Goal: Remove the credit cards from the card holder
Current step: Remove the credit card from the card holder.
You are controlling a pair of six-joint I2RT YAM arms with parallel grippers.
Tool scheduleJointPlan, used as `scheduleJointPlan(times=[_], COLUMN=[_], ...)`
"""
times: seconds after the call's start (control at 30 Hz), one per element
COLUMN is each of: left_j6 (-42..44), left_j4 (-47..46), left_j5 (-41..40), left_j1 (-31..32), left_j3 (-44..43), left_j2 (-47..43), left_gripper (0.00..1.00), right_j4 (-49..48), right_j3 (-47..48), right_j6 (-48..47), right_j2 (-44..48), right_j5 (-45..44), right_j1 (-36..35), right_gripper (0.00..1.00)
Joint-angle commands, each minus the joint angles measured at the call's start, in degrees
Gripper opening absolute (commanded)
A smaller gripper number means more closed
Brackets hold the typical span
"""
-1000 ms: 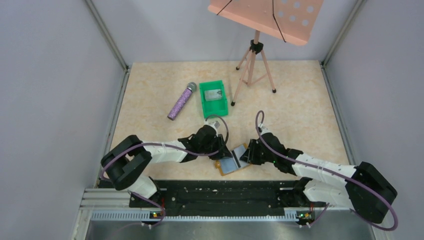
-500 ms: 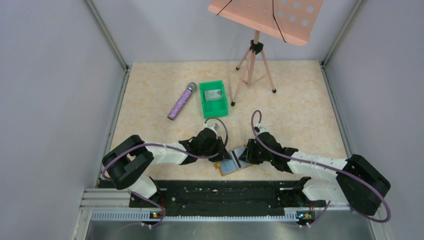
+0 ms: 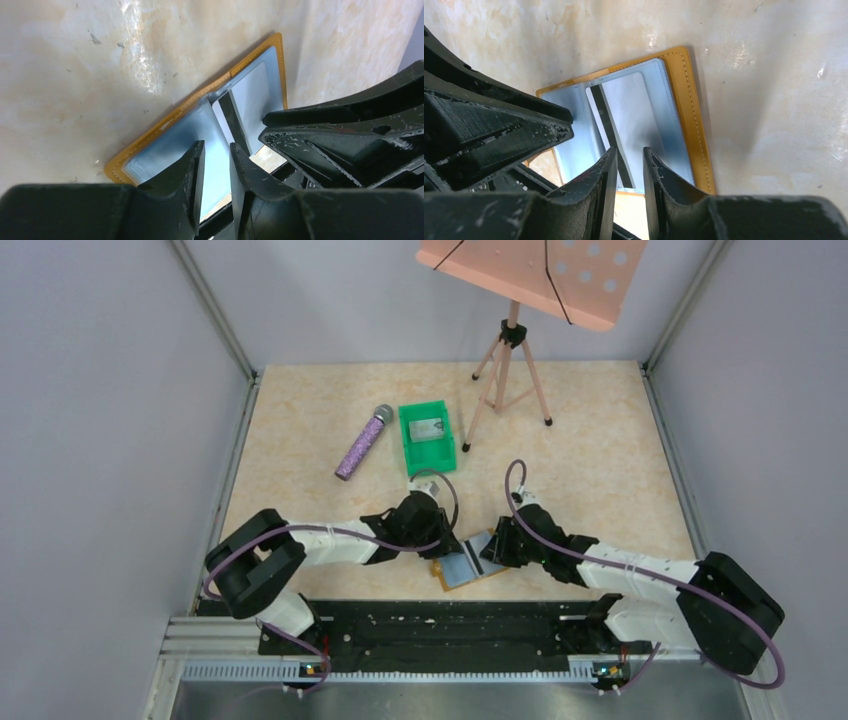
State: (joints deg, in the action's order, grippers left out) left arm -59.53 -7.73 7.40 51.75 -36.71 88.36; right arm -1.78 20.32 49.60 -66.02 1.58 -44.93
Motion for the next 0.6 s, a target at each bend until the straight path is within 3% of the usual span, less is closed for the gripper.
scheduleJointPlan(times=[0.0,0.23,0.37,0.57], left_j6=[0.2,-0.5,-0.48,-0.65], left_j4=[2.88,2.31,3.48,2.63], left_j5=[-2.91,-3.58,-4.5,-4.73], left_j1=[0.02,0.09,0.04,0.02], left_j3=[-3.58,-3.12,-1.97,0.51], left_j2=[0.04,2.63,2.43,0.15], left_gripper=[0.31,0.29,0.27,0.2], right_j4=[3.01,7.63,9.62,14.31], right_j3=[-0.33,3.62,6.25,12.38], right_j6=[-1.01,-5.31,-8.4,-9.56], right_j2=[2.21,4.83,1.15,-6.21], right_j5=[-2.38,-4.46,-5.67,-15.39], right_j1=[0.47,0.45,-0.48,-7.77], right_gripper=[0.26,0.41,0.49,0.6])
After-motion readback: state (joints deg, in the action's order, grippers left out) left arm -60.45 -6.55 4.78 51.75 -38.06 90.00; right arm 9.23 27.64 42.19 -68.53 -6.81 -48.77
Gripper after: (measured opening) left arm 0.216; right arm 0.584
